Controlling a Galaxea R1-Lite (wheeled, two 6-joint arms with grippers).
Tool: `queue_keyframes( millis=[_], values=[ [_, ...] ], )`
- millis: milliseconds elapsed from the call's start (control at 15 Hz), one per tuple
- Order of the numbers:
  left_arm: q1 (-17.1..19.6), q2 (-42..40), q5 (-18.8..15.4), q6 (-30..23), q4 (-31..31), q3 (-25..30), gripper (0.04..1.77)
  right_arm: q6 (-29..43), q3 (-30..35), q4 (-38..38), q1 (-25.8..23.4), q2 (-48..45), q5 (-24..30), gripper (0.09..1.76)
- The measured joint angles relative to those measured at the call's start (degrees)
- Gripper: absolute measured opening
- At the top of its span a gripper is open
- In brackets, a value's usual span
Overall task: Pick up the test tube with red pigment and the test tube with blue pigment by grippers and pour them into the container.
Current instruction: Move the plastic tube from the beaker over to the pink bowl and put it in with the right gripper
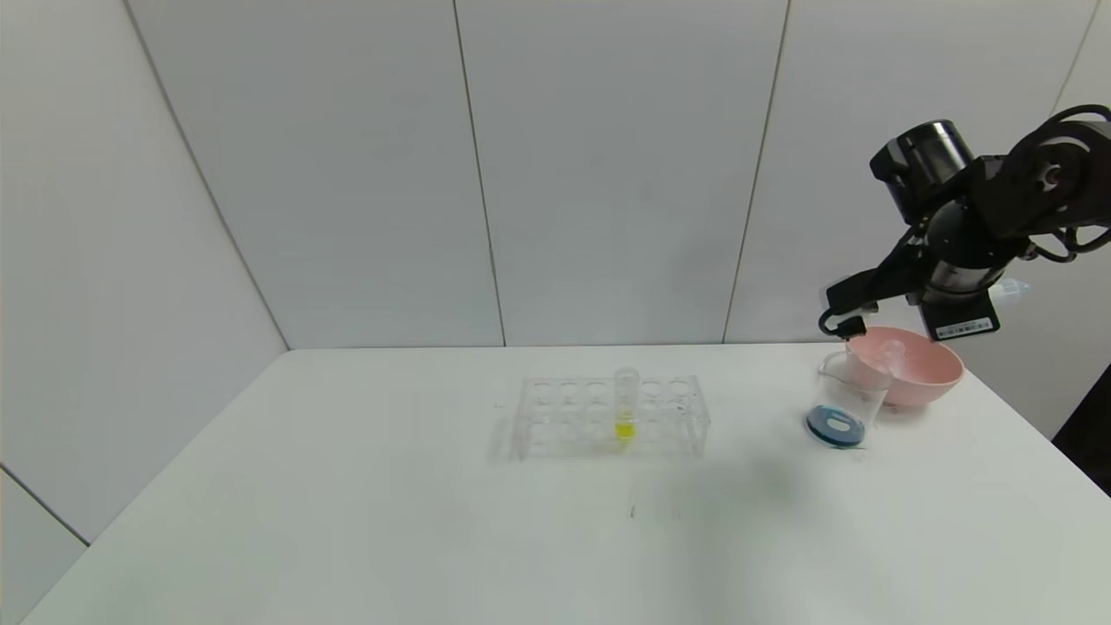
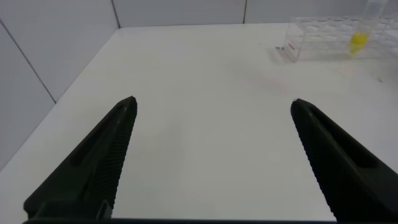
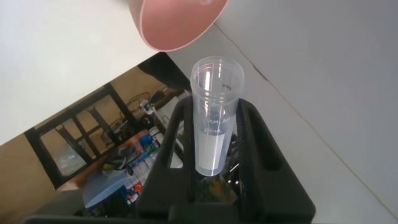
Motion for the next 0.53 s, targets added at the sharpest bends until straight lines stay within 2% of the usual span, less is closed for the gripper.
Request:
queue_keyframes(
  millis=[400, 533],
  values=[
    [0.0, 0.0, -0.02, 0.0, 0.0, 0.0, 1.76, 0.09, -0.09, -0.46, 0.1, -0.72, 0.13, 0.46],
    [0.0, 0.0, 0.0, -0.02, 0.0, 0.0, 1.76, 2.55, -0.09, -0.71, 0.02, -1.24, 0.74, 0.46]
  ],
)
